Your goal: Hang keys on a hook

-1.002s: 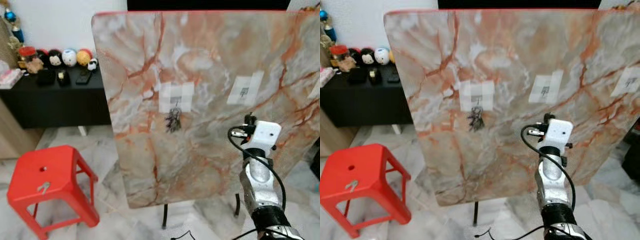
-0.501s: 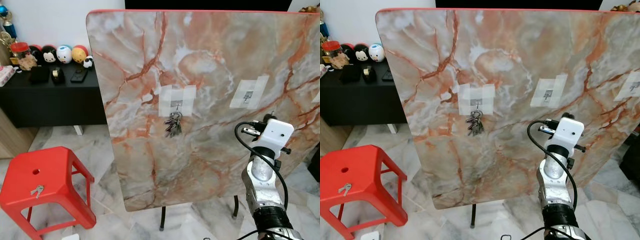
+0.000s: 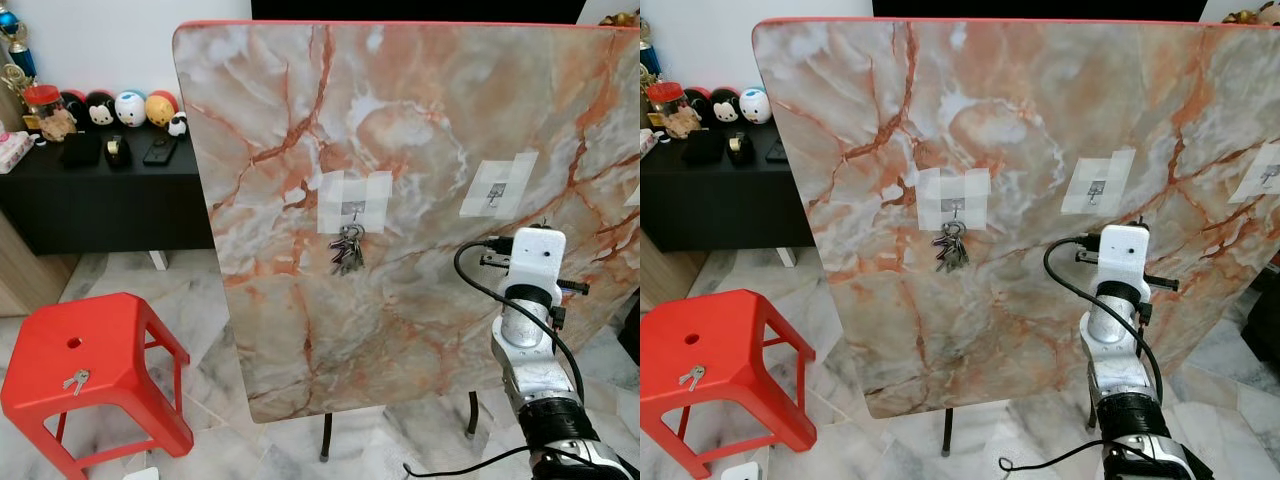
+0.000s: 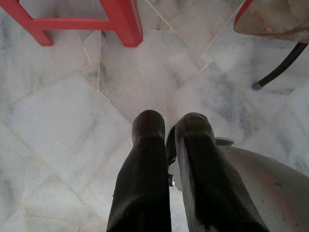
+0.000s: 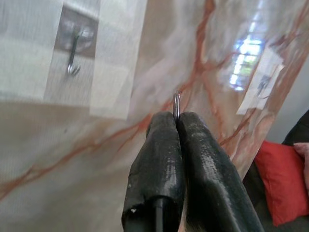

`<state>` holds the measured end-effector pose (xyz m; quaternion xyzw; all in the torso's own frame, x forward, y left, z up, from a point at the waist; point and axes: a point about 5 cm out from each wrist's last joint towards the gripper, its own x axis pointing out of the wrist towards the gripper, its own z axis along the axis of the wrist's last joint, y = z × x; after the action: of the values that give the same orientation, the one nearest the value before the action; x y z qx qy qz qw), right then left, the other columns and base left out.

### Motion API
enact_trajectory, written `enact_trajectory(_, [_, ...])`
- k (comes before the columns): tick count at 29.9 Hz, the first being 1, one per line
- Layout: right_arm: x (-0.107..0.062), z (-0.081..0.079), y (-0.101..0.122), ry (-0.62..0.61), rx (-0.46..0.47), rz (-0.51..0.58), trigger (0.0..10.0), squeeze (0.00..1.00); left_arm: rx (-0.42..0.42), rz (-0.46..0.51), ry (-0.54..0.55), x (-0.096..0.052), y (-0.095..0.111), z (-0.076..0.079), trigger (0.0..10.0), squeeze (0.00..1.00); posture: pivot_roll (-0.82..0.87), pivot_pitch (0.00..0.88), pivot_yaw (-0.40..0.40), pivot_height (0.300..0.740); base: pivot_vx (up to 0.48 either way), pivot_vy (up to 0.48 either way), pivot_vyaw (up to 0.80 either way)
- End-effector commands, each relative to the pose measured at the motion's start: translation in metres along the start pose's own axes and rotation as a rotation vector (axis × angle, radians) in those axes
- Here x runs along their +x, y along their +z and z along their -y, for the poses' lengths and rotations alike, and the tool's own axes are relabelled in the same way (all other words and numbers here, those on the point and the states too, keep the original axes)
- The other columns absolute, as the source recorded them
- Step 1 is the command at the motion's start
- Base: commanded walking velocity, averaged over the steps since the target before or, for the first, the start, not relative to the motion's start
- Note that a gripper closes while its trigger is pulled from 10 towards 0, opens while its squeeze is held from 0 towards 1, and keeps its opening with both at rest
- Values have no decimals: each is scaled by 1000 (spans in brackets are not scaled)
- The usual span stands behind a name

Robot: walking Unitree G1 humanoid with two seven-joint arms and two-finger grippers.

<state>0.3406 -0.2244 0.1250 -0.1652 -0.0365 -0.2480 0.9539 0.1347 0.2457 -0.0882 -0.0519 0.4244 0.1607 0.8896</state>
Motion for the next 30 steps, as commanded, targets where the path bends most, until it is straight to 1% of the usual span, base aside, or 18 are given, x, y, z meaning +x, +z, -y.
enact_trajectory(1, [6, -2, 10, 16, -53, 42, 10000, 0, 7, -29, 6, -2, -7, -2, 10000, 0, 171, 13, -66, 740, 0, 0, 0])
enact_trajectory(5, [7, -5, 14, 34, -76, 65, 10000, 0, 5, -29, 7, -2, -7, -2, 10000, 0, 171, 13, -66, 740, 0, 0, 0])
enact_trajectory(8, [6, -8, 19, 47, -125, 113, 10000, 0, 3, -29, 8, -2, -7, -2, 10000, 0, 171, 13, -66, 740, 0, 0, 0])
enact_trajectory(11, [5, -12, 20, 71, -154, 130, 10000, 0, 2, -29, 8, -2, -7, -2, 10000, 0, 170, 13, -66, 740, 0, 0, 0])
enact_trajectory(17, [5, -12, 17, 78, -173, 110, 10000, 0, 1, -29, 8, -2, -7, -2, 10000, 0, 171, 14, -66, 740, 0, 0, 0])
enact_trajectory(20, [7, -12, 16, 84, -208, 108, 10000, 0, 0, -29, 9, -2, -7, -3, 10000, 0, 171, 14, -67, 740, 0, 0, 0])
enact_trajectory(24, [8, -13, 14, 89, -232, 96, 10000, 0, -1, -30, 9, -2, -7, -2, 10000, 0, 171, 15, -67, 740, 0, 0, 0])
enact_trajectory(26, [8, -15, 15, 103, -269, 110, 10000, 0, -2, -30, 9, -2, -7, -3, 10000, 0, 171, 14, -67, 740, 0, 0, 0])
enact_trajectory(30, [8, -16, 18, 106, -282, 123, 10000, 0, -3, -29, 10, -2, -7, -3, 10000, 0, 171, 15, -67, 740, 0, 0, 0])
